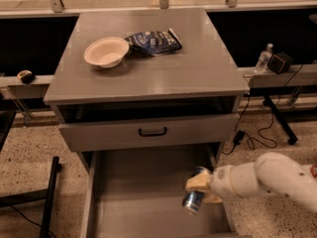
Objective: Pick redbull can from middle drawer and place on counter
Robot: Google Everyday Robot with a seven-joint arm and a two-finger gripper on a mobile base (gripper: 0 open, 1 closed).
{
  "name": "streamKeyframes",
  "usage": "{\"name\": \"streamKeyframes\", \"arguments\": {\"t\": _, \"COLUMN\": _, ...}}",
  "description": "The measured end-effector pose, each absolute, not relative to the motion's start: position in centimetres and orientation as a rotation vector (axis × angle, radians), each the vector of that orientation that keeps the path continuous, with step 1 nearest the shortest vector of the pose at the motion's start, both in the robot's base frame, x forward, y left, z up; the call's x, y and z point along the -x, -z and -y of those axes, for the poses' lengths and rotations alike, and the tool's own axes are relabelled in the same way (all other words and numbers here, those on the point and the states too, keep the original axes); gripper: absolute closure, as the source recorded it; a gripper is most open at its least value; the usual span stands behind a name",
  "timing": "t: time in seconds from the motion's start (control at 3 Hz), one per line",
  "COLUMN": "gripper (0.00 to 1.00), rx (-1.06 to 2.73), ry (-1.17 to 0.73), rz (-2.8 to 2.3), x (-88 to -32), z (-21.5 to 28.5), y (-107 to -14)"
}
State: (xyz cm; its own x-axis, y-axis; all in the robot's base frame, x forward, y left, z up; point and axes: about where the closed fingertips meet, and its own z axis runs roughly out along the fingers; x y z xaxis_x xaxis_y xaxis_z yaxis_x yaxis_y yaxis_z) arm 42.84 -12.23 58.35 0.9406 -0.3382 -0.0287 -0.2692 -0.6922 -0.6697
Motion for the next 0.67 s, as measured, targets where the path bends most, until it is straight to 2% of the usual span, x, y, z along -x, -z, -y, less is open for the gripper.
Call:
{"name": "streamKeyframes", "arguments": {"t": 0.33, "gripper": 1.00, "rx": 2.363, "ry": 0.194, "rz": -0.401, "x": -41.84, "z": 14.86, "y": -59.29}}
{"name": "streamKeyframes", "arguments": {"t": 0.67, "gripper": 1.00, "rx": 2.372, "ry": 0.184, "rz": -0.380, "x": -42.43, "z": 13.88, "y": -60.20}}
